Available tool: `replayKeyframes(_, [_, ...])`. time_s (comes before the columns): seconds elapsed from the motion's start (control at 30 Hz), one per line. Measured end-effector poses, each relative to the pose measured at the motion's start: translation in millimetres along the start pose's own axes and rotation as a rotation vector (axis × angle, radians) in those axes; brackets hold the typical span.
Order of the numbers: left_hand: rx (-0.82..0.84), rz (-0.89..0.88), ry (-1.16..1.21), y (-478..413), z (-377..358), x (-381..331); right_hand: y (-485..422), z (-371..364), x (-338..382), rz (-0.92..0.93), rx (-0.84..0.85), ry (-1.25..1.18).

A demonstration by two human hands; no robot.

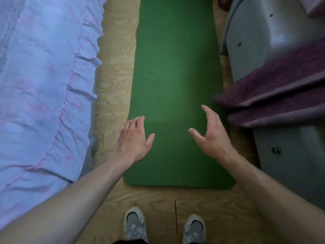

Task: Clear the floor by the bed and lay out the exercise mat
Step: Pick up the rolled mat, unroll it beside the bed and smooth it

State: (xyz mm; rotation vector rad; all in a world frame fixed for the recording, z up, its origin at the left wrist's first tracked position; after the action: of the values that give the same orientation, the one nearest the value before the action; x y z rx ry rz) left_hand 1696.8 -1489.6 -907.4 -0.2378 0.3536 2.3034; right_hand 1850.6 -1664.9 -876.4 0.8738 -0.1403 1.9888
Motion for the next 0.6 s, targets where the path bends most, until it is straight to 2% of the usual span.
replayKeyframes(0.07, [0.048,-0.025,-0.032,-2.6,-47.8,10.7,-1.8,-37.6,-32.7,0.003,0.004,0.017])
replayKeyframes(0.4, [0.069,-0.252,-0.113,-53.1,-286.1,44.5,-63.7,-219.4,-220.1,0.03,-0.002,0.109])
replayKeyframes(0.6, [0.146,-0.364,-0.128,-5.0,-370.2,60.1,-36.3,-294.0,-262.3,0.206,0.208,0.377])
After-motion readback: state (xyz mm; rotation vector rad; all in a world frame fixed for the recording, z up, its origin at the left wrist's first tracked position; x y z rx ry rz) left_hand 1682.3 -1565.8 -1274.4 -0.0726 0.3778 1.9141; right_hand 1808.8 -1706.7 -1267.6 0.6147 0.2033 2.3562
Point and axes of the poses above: each hand's wrist, its own y-axis away from the middle knuckle, its own z-axis out of the back of the hand, x = y × z, the point moved 8 cm from there along -y, towards the middle knuckle, and after that the axes turned 6 degrees about -x, right-handed, at the moved point
